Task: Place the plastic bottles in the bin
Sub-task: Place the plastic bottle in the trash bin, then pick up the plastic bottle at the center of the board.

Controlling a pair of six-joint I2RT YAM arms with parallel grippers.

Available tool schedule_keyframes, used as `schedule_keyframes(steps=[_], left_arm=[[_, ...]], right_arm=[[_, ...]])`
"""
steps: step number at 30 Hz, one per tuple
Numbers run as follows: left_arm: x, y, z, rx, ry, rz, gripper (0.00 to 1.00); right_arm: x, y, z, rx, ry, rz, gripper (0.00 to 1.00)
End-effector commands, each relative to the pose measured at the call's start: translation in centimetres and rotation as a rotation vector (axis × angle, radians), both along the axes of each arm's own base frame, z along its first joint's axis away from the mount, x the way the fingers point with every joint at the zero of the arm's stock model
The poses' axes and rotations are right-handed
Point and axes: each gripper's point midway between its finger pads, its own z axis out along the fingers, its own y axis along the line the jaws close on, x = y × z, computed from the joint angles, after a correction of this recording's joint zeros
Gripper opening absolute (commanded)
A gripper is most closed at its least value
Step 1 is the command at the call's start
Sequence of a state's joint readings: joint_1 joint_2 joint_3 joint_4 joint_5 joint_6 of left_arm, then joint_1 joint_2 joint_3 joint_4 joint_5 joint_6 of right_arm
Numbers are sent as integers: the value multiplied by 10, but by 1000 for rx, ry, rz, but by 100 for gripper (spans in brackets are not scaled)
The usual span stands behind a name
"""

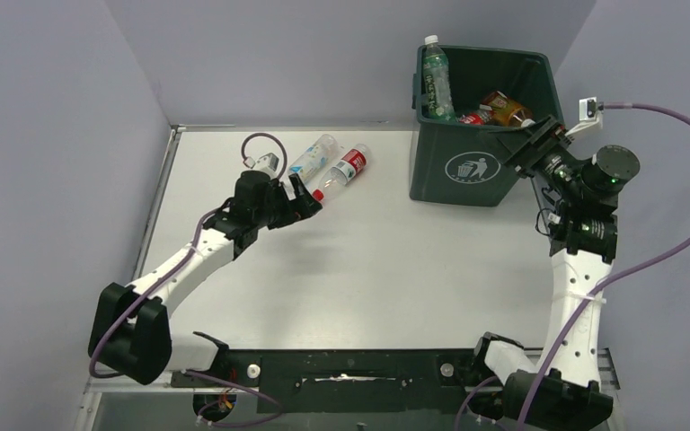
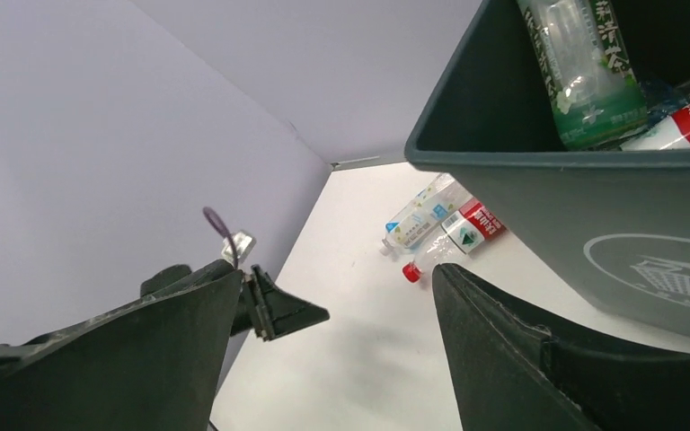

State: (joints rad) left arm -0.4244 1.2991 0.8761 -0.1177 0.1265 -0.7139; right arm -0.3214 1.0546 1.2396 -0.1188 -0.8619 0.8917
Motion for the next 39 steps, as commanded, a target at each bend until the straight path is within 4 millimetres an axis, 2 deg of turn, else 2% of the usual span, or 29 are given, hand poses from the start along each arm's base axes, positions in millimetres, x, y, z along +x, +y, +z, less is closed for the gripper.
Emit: schedule_keyframes(steps=[1,11,15,19,24,30,39], left_arm=[[33,-8,30,40,-119,-5,87],[67,-18,-11,228,-91,-18,87],[85,-21,-26,414,-120,4,86],[103,-23,-28,592,-170,45,85],[123,-19,-44,727,-184,61,85],[137,-18,-74,819,-177,33,84],[149,-29,-98,827,-193,-29,79]], right_arm=[[-27,11,3,-30,-42,28,81],[-56,25,-34,-25,13,53,83],[-64,28,-46,-30,32,59,83],[-71,31,-56,-33,50,66,82],[-78,34,-65,-42,66,70,82],[-83,35,-75,-50,83,74,82],[-83,35,-78,-54,92,76,82]])
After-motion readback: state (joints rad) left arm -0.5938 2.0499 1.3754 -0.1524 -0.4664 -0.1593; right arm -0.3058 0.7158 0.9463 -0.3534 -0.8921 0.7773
